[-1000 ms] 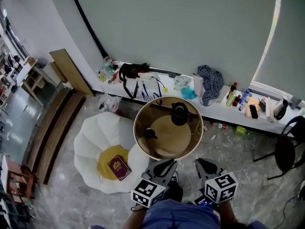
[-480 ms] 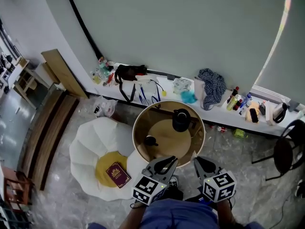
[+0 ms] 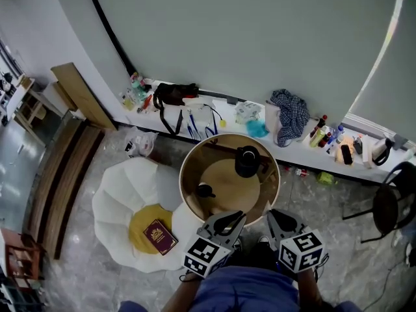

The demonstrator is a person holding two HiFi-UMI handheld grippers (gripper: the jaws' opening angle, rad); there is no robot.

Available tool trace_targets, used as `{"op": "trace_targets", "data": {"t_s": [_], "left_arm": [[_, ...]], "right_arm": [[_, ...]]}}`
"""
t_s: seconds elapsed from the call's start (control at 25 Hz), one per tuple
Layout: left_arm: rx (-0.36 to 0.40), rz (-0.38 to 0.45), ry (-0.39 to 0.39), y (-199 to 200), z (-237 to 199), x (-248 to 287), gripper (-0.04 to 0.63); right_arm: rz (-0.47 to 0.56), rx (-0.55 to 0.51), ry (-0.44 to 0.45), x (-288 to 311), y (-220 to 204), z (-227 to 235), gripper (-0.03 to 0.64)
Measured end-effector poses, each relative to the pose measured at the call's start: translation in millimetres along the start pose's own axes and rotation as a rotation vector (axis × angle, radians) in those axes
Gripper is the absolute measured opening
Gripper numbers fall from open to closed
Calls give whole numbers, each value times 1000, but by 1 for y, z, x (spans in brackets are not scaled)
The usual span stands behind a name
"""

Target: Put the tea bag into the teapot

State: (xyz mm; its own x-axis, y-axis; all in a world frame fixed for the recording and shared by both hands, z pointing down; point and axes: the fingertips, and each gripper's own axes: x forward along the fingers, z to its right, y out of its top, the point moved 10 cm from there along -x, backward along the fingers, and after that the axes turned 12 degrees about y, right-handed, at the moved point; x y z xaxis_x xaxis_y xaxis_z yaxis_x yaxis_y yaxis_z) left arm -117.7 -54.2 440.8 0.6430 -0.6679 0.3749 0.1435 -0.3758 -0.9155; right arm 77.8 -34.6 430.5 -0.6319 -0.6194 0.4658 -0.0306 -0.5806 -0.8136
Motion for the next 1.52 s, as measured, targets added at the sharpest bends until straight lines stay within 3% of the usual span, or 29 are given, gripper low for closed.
{"op": "trace_targets", "data": {"t_s": [0.28, 0.52, 1.04, 1.52], "left_arm": [[2, -39, -16, 7, -4, 27, 32], [-7, -52, 20, 17, -15, 57, 32], [-35, -54, 122, 49, -35, 134, 31], [-120, -50, 218, 52, -50, 167, 32]], "right_arm": [[-4, 32, 0, 11, 11, 28, 25], [-29, 39, 39, 34, 25, 67, 25], [-142, -61, 164, 102, 84, 160, 25], [-243, -154, 273, 188, 106, 228, 25]]}}
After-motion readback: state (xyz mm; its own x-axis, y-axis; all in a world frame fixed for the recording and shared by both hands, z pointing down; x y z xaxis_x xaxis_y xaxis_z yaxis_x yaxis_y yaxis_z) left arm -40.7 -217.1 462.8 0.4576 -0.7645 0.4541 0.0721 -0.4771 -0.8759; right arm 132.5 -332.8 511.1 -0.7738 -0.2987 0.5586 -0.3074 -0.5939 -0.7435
